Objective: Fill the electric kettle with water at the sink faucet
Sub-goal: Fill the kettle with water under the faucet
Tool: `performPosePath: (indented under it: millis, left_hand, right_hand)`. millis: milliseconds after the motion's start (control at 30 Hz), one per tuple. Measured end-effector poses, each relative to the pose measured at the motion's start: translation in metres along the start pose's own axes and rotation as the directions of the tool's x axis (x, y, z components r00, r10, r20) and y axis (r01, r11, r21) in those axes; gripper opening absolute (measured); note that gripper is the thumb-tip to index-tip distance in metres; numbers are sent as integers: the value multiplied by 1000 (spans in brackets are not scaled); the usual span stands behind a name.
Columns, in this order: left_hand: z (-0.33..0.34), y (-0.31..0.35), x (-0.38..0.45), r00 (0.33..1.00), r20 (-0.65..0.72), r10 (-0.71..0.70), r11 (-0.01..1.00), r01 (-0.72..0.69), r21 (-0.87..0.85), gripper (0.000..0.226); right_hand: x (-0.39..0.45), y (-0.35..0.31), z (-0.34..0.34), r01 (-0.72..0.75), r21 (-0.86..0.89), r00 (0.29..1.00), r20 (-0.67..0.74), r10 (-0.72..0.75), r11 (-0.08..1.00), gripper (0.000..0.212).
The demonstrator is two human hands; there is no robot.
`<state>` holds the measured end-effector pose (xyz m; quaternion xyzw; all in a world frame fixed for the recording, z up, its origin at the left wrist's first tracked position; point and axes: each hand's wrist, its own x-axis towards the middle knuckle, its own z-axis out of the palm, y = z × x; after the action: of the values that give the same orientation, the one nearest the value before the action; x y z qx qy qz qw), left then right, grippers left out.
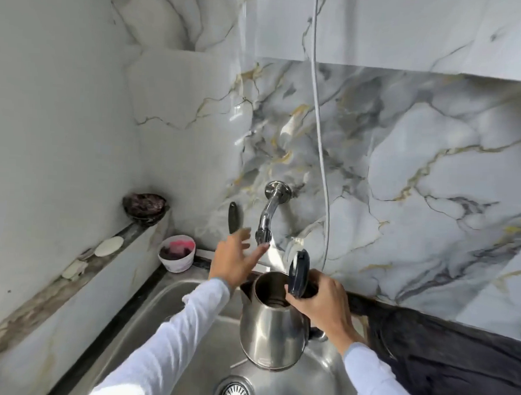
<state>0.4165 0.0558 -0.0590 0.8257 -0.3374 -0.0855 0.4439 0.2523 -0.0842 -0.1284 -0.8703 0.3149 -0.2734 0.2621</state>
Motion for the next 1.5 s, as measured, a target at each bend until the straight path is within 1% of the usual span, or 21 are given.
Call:
performPosePath:
  millis: [33,67,100,167,200,267,333,433,500,600,667,767,967,1033,1100,1167,1233,1300,1400,1500]
  left_hand:
    - [2,7,10,998,-33,-51,998,50,-38,67]
    - [6,12,19,995,-63,-83,997,83,-3,64]
    - [11,16,27,992,-86,-95,991,102,89,59]
    - [21,20,35,989,-114,-95,946,125,299,52]
    - [25,20,37,989,-117,-87,927,124,353,50]
    - [31,19,40,990,-122,-66,918,109,382,43]
    - [35,13,44,993,-114,-25,922,68,382,38]
    - [35,5,47,996,-65,67,937,-40,348,35]
    - [30,0,51,995,-11,97,957,-90,275,32]
    - [21,-6,58,988,91,123,981,-135,140,25]
    - [18,-10,60,980,144,140,982,-156,103,22]
    - [15,-14,60,969,174,173,978,-191,88,21]
    - [9,-11,56,952,212,223,948,-262,180,26]
    - [6,-13,51,940,232,250,937,-295,185,31]
    - [1,-17,42,939,252,234,937,-287,199,51]
    - [-3,-27,33,945,265,191,917,-268,297,78]
    - [-6,-37,24,938,289,190,846,-305,436,96]
    - [-7,-48,18,925,314,213,759,-359,543,103]
    - [-2,-63,9,920,327,215,655,-384,651,106]
    - [3,-71,3,921,328,210,616,-385,687,109]
  right_hand:
    - [5,-3,2,0,-6,1000,-1,0,1000,50]
    - [9,-6,5,1,-17,1000,-6,-2,1000,50]
    - [14,-8,9,0,-33,1000,-15,0,999,50]
    - [22,-11,15,-8,-59,999,-31,6,998,46]
    - [25,-13,18,-9,-70,999,-35,7,998,44]
    - [29,-14,24,-8,-88,999,-44,5,996,42]
    - [31,-17,28,-18,-89,999,-50,14,996,42]
    - [33,-19,31,-38,-81,998,-46,34,996,45]
    - [34,-22,31,-41,-64,999,-36,38,997,51]
    - [35,-26,31,-33,-43,999,-43,31,999,53]
    - [37,-29,31,-35,-26,999,-39,34,999,55]
    - [41,-32,31,-39,-12,999,-38,39,999,57]
    - [46,-34,29,-21,-32,999,-28,20,999,53]
    - [47,-34,28,-8,-30,999,-32,7,1000,54]
    - [51,-34,27,1,-34,999,-33,-2,999,56]
    - [54,-33,25,6,-38,1000,-27,-7,999,58]
    - [56,-32,24,12,-40,1000,-26,-13,999,60]
    - [57,-30,22,14,-46,999,-32,-16,999,57]
    - [58,-28,21,6,-38,999,-42,-8,999,47]
    - [56,-29,21,7,0,998,-59,-7,1000,42]
